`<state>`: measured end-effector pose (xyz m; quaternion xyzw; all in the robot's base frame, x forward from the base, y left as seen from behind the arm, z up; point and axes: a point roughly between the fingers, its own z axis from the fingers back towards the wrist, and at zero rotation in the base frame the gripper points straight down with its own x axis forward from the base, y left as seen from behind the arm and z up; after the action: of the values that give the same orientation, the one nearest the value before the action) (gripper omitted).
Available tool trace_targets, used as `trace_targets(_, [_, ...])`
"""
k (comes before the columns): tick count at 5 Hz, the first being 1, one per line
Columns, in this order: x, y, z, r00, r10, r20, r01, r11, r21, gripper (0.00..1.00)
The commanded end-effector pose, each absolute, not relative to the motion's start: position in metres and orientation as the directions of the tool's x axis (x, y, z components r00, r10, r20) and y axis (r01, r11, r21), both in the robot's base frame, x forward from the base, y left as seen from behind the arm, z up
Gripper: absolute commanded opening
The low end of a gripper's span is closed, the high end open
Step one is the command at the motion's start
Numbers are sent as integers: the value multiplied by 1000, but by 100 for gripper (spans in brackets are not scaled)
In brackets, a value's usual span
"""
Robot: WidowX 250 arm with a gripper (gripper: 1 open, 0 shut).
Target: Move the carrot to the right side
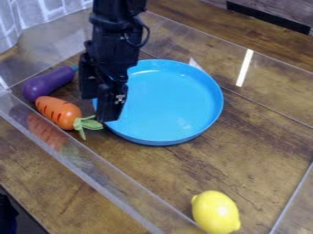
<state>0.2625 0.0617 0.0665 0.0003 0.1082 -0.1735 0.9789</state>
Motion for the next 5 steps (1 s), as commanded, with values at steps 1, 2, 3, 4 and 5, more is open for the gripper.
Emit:
trace_targets(1, [262,71,76,922,-340,-184,343,939,-19,100])
trace_targets(2, [263,76,68,916,-352,-190,356,934,-13,100])
trace_targets(3, [264,80,61,911,-363,-196,369,929,-6,100])
trace_targets(4, [265,86,52,904,-377,-200,384,923,-1,100])
trace_targets(5, [266,87,41,902,-379,-206,387,922,1,100])
